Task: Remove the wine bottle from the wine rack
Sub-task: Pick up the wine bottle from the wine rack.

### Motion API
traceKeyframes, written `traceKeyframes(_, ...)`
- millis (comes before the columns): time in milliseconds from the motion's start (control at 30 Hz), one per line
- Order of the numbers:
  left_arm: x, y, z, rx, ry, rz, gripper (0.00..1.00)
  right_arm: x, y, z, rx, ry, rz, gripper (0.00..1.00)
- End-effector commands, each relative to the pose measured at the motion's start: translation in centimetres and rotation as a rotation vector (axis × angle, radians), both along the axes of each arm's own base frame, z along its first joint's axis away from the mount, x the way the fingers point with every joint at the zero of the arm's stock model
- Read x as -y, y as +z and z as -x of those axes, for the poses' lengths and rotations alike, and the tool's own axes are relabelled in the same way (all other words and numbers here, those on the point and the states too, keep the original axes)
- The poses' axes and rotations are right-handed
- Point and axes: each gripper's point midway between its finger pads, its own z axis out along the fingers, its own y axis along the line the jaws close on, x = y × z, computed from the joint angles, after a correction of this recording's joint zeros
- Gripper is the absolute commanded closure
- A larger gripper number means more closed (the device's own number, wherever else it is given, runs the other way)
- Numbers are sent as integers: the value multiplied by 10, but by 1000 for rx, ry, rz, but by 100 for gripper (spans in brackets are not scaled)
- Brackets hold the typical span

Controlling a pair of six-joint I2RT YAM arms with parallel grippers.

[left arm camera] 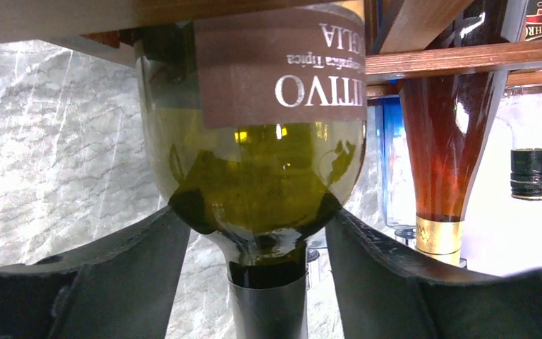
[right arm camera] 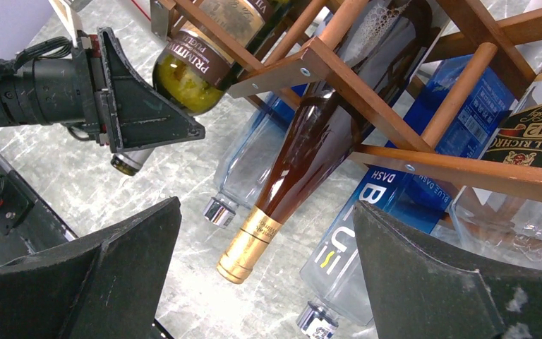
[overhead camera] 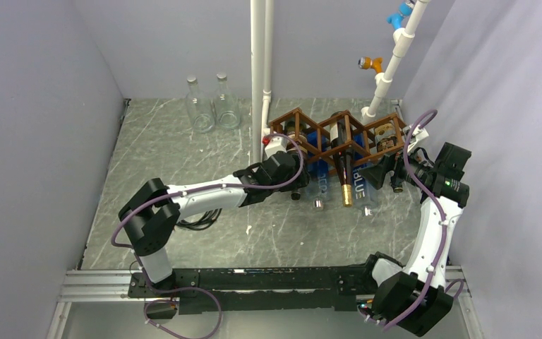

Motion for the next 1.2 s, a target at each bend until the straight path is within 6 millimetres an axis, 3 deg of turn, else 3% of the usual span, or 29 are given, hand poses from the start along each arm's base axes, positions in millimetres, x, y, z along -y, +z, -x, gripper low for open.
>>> traceKeyframes(0, 5, 22, -7, 64, 17, 2, 29, -2, 9, -2, 57, 20, 13, 6)
traceKeyframes(100, 4, 24, -5, 63, 26, 5, 35, -2, 9, -2, 58, 21, 13, 6)
traceKeyframes(333, 4, 29, -1, 69, 25, 17, 64, -3, 11, -1, 61, 22, 12, 6)
traceKeyframes(567, -2, 40, 1, 105, 20, 31, 99, -3, 13, 0, 66, 23, 14, 6)
traceKeyframes(800, -13, 59, 8, 163, -5, 58, 100, -4, 13, 1, 68, 25, 13, 6)
traceKeyframes(1167, -34, 69, 31, 223, -58, 49, 100, -5, 14, 1, 72, 29, 11, 6)
